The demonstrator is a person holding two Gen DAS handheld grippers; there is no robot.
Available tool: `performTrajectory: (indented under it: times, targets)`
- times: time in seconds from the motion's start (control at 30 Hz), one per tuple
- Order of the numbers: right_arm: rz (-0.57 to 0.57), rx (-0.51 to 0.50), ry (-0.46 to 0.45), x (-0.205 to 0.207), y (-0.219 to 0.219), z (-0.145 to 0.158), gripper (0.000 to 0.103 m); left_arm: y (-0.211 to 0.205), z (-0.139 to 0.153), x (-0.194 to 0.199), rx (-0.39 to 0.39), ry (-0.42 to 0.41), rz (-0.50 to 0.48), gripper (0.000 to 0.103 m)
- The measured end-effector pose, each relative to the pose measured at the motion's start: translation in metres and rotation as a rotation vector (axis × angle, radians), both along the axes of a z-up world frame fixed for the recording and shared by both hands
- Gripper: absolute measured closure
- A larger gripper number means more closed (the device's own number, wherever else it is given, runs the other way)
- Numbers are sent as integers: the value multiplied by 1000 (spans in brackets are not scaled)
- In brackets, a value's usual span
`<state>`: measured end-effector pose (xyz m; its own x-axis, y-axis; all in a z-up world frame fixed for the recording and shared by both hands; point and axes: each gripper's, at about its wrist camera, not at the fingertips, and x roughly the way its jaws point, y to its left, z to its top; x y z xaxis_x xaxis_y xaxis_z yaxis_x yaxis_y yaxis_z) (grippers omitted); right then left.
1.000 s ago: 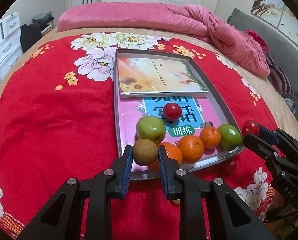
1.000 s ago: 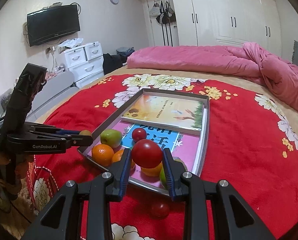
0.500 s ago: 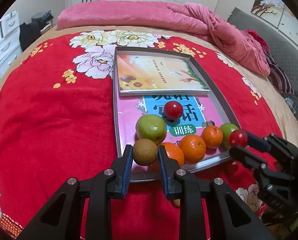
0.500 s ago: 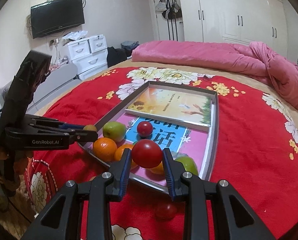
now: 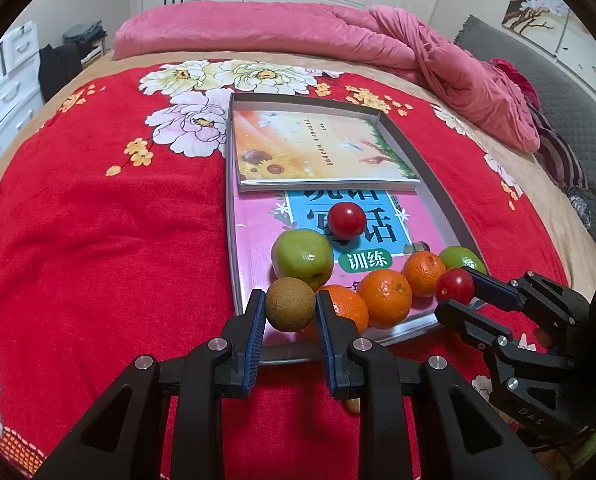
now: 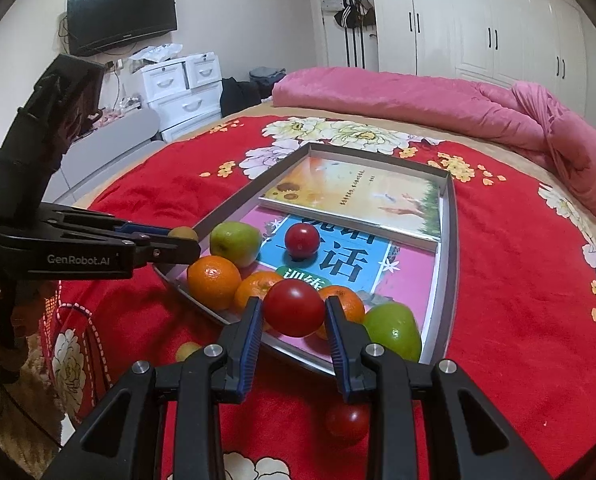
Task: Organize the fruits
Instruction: 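Lower the kiwi into the tray and open the left gripper while the right gripper releases its tomato there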
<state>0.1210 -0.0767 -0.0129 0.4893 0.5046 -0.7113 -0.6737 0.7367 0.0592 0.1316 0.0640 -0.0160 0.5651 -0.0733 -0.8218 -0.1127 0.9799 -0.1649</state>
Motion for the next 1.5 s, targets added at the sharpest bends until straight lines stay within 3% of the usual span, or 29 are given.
performTrajectory:
  times: [1.1,1.5]
  targets:
    - [6,-15,42,3,4,-12,70,1,-1,0,-5,2,2,77]
    - [-19,19,24,0,-6,-1,57,5,-3,-2,-32,12,13,77]
